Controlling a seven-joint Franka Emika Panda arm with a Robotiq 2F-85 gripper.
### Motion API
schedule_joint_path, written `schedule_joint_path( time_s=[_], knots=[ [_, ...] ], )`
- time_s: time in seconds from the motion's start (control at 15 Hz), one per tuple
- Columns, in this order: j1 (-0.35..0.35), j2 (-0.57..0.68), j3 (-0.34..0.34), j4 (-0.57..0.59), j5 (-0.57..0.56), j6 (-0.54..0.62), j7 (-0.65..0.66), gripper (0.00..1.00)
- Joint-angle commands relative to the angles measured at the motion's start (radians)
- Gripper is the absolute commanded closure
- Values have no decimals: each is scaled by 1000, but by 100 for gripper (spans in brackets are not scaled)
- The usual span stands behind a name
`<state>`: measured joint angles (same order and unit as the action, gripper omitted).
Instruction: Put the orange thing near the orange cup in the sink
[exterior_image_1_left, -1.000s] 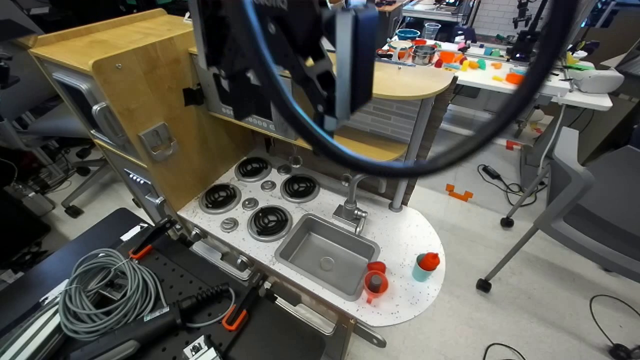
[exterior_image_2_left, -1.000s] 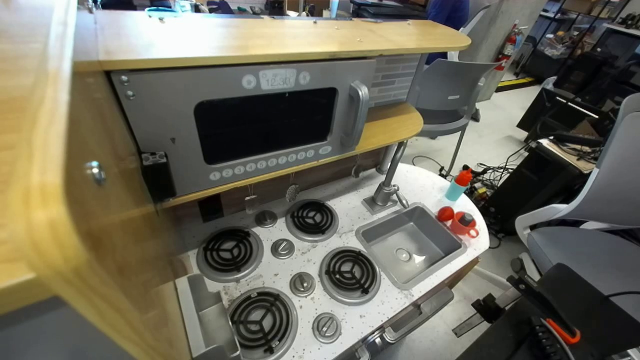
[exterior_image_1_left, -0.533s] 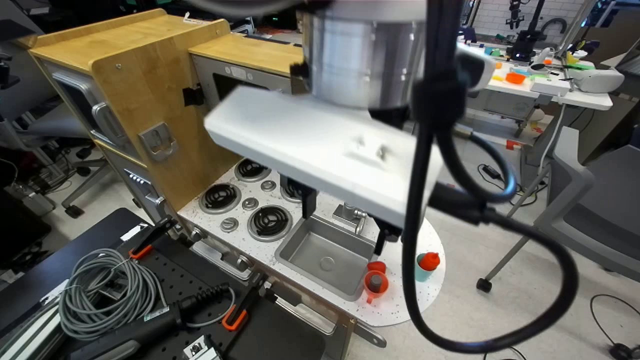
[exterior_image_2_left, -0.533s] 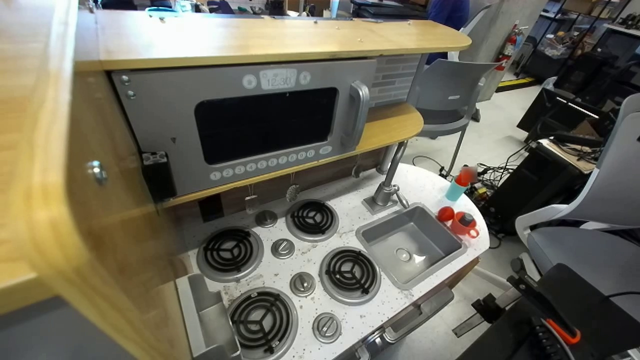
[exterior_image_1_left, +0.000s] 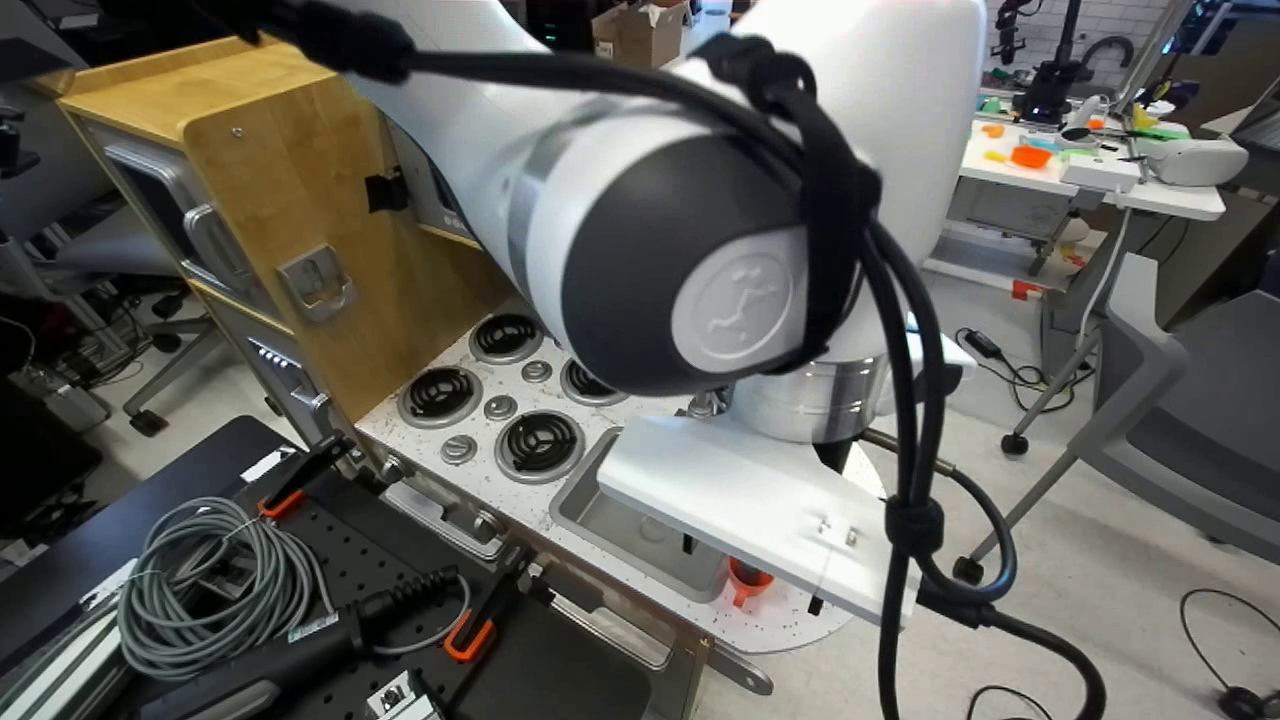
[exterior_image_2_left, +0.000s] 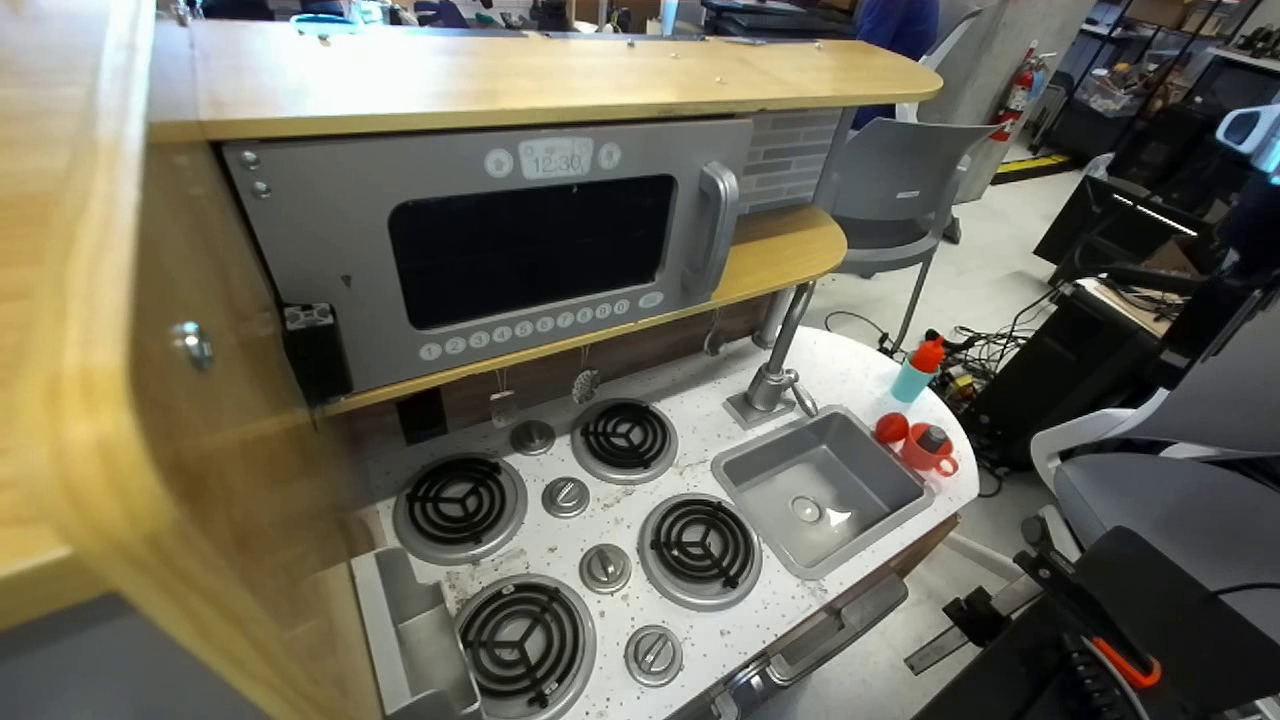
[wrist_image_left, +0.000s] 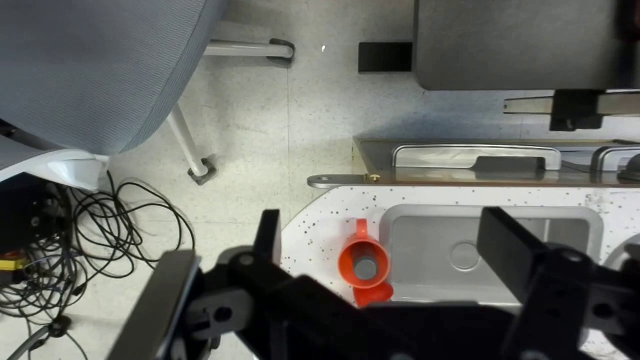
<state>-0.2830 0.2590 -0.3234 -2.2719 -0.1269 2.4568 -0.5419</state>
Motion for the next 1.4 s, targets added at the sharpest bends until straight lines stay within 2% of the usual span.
schedule_joint_path(
  time_s=[0.0,0.47,0.87,1.33],
  knots=[
    [-65,169,69,133,34,53,-28,0],
    [-132,423,171,416,18,38,-11,0],
    [-113,557,205,586,-7,27,7,0],
    [-83,682,239,705,-10,0,31,0]
  ],
)
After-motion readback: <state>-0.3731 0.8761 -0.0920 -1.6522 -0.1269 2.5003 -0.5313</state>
